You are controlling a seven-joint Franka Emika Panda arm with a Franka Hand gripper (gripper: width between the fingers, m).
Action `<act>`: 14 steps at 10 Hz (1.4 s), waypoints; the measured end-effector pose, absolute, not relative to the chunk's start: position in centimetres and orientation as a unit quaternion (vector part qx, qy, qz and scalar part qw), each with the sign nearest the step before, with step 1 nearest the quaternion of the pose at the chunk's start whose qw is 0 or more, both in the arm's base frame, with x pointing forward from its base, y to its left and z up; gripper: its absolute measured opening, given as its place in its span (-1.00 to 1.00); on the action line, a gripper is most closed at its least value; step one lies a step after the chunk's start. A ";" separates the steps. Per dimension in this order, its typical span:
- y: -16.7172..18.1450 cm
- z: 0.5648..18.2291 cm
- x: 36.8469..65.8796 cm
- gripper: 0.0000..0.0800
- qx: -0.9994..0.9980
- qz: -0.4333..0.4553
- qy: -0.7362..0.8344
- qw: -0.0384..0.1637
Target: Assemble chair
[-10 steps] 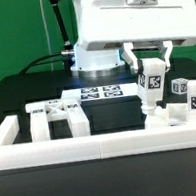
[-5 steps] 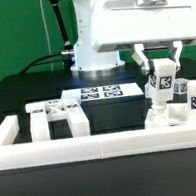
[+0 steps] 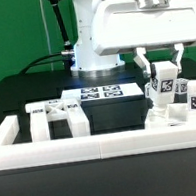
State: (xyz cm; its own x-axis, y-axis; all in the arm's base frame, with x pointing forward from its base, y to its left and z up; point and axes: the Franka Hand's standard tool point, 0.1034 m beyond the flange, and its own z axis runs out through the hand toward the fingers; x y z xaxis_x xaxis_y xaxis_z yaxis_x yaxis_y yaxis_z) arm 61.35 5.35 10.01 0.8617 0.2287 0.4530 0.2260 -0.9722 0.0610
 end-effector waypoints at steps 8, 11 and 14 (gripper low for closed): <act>4.5 9.0 61.3 -0.27 0.966 0.232 0.116 0.006; 4.6 8.5 61.2 -0.27 0.965 0.233 0.117 0.007; 4.1 8.4 61.1 -0.27 0.959 0.259 0.117 0.017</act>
Offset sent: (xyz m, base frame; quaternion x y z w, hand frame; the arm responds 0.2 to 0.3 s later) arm 0.0062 -0.0068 -0.0024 0.0062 0.0052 -0.0086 0.9999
